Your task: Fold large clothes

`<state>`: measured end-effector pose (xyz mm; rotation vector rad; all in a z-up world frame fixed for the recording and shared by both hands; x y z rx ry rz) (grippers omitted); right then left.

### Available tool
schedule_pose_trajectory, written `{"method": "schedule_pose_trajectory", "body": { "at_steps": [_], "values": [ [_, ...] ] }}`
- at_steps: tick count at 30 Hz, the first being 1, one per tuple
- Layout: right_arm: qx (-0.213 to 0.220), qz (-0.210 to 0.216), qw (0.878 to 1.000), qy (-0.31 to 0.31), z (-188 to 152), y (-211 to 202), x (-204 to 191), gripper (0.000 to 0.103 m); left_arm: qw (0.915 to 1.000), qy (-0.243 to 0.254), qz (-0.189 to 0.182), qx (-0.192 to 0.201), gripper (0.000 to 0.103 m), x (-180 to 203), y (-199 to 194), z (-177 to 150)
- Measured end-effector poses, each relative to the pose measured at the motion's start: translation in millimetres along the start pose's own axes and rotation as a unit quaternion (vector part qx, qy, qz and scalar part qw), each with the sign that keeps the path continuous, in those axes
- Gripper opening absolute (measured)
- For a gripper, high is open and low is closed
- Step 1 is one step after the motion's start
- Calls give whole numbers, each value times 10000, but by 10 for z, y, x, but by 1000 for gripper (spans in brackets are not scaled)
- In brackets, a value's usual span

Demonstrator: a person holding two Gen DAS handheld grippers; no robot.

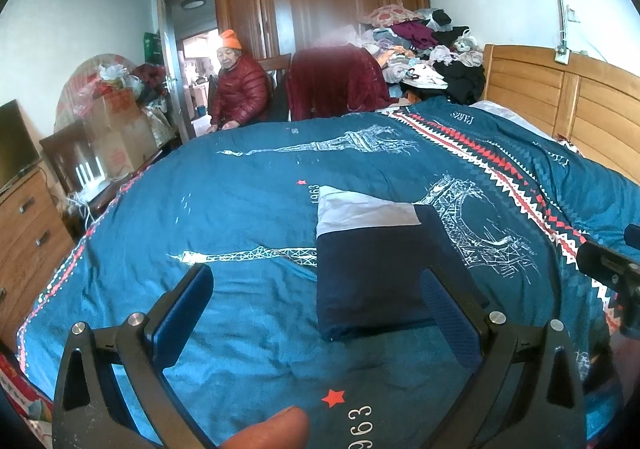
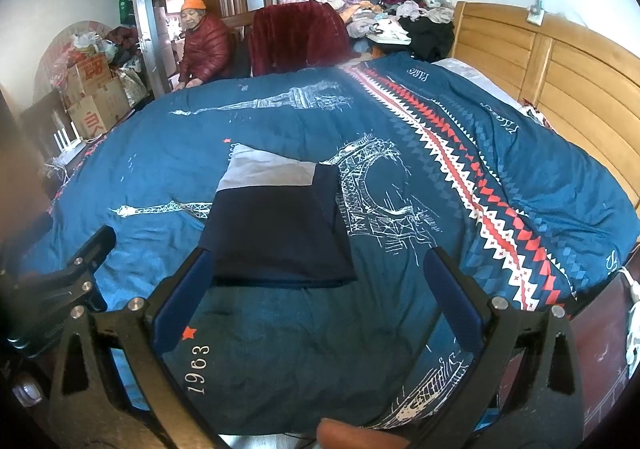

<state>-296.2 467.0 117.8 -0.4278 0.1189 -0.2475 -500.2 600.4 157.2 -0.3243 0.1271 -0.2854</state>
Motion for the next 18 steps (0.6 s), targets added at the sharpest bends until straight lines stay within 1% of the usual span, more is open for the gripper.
{"method": "schedule_pose_trajectory", "body": {
  "at_steps": [18],
  "values": [
    [-48, -17, 10000, 3, 32, 19, 29, 103, 10000, 26, -7, -66, 103, 13, 45, -46]
  ]
}}
Point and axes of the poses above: each gripper's, at about its wrist camera, not at the fingertips, and y roughly the way its jaws point, x to its right, z to its top, the point moved 6 cm from there along y, roughly the way its jaws point, and after that the axes turned 14 degrees about x, right-handed, at the moved point
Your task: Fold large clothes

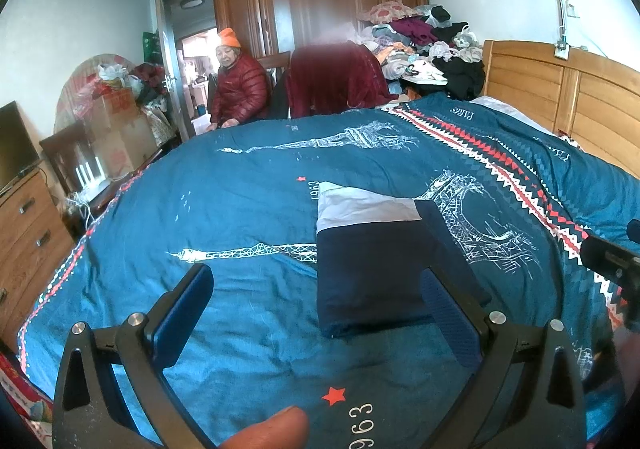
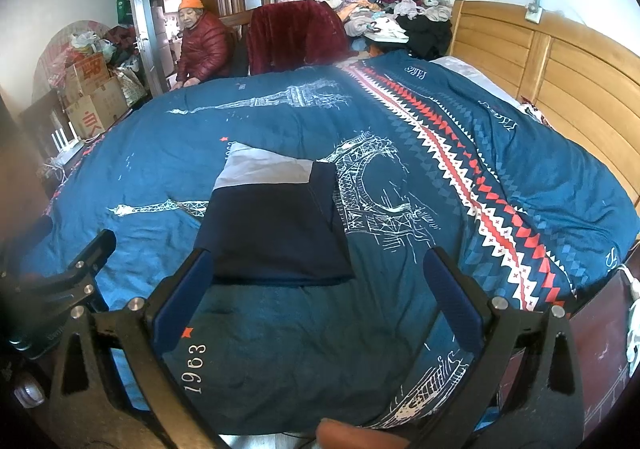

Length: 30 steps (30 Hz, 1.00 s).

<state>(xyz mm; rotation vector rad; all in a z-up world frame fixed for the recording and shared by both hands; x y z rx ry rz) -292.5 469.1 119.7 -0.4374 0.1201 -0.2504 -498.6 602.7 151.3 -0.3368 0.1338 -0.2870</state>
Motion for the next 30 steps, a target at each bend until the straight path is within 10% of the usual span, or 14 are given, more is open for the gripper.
{"method": "schedule_pose_trajectory", "body": {
  "at_steps": [30],
  "values": [
    [-28, 1, 10000, 24, -4, 6, 40, 103, 10000, -18, 13, -63, 103, -13, 73, -72]
  ]
}}
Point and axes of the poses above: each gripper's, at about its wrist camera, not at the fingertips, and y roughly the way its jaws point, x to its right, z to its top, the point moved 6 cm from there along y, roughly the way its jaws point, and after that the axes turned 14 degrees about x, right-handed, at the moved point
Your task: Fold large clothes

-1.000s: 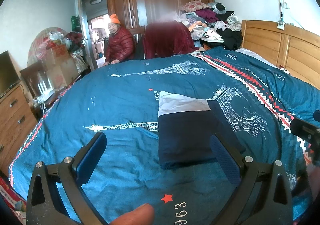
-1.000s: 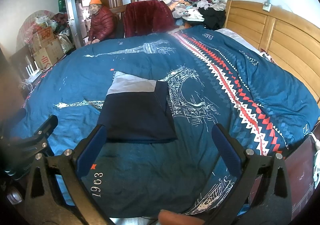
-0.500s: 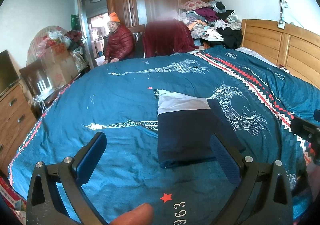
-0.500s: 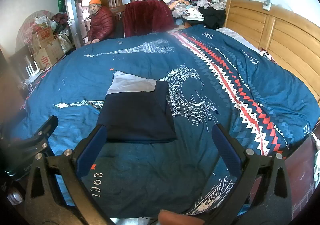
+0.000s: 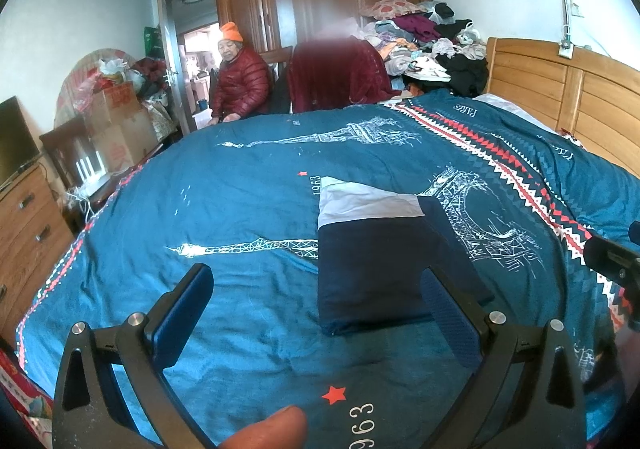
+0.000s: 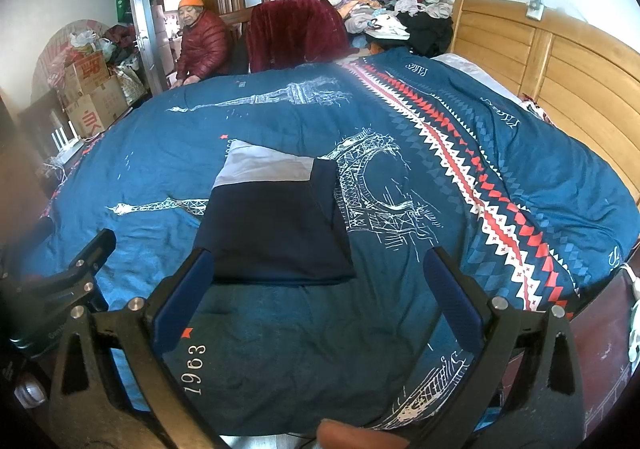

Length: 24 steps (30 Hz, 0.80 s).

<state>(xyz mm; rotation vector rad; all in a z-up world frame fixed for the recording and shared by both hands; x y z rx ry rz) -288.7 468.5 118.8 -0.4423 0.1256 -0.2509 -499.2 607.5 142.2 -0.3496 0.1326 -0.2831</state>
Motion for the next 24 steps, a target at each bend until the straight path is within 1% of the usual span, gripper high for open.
{"method": "schedule_pose_trajectory", "body": {
  "at_steps": [24],
  "values": [
    [-31, 5, 10000, -16, -28, 26, 3, 103, 10000, -35, 34, 7, 103, -13, 28, -42]
  ]
}}
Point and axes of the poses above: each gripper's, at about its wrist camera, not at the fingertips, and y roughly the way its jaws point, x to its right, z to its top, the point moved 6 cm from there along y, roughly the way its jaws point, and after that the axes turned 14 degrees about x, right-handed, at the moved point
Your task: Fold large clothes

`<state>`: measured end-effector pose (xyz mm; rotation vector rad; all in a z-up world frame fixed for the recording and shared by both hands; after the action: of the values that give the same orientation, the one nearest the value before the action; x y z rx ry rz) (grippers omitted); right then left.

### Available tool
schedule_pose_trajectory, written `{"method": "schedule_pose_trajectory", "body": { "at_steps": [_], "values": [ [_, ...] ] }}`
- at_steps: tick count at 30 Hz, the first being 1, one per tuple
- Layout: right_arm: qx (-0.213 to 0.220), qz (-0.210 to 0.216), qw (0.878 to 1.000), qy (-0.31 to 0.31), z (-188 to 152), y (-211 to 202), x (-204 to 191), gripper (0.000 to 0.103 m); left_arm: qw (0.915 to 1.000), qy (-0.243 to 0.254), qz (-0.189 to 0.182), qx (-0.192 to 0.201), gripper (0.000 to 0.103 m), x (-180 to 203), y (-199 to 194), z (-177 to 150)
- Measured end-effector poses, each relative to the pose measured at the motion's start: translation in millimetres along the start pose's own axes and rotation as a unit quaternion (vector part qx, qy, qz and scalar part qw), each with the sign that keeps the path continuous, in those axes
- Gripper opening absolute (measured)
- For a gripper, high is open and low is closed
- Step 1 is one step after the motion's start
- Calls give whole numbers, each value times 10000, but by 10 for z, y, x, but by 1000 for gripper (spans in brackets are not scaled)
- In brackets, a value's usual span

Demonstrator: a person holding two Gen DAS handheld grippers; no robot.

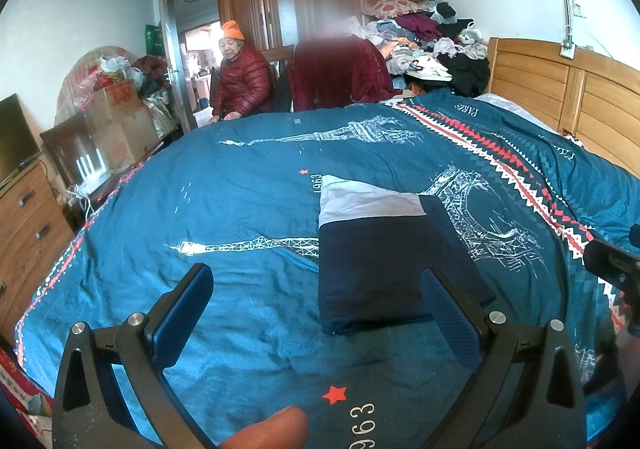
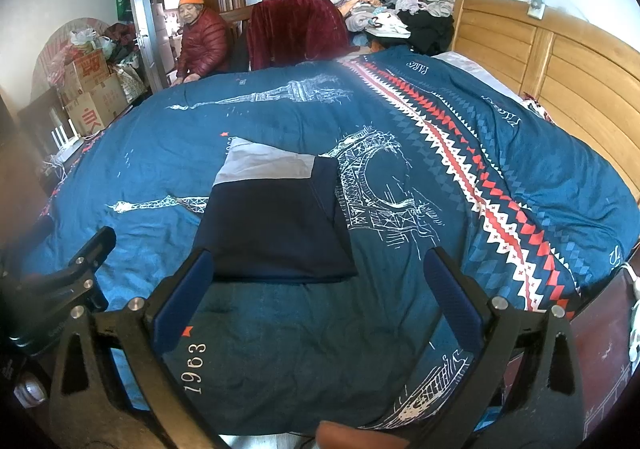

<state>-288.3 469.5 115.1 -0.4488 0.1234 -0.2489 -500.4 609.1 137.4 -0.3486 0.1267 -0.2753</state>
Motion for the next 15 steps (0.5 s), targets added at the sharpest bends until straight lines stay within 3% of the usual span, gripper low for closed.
{"method": "schedule_pose_trajectory", "body": {
  "at_steps": [15],
  "values": [
    [-26, 4, 10000, 7, -10, 22, -12, 103, 10000, -6, 13, -9, 103, -14, 10, -48]
  ]
}}
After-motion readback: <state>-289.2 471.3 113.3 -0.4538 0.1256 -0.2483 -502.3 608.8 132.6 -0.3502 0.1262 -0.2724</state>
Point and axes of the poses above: each gripper's, at about its wrist camera, not at the fingertips, and y roughly the way its jaws point, x to its right, z to its top, the point moved 6 cm from there along y, roughly the way its jaws point, and after that the axes turned 14 degrees about x, right-handed, at the moved point
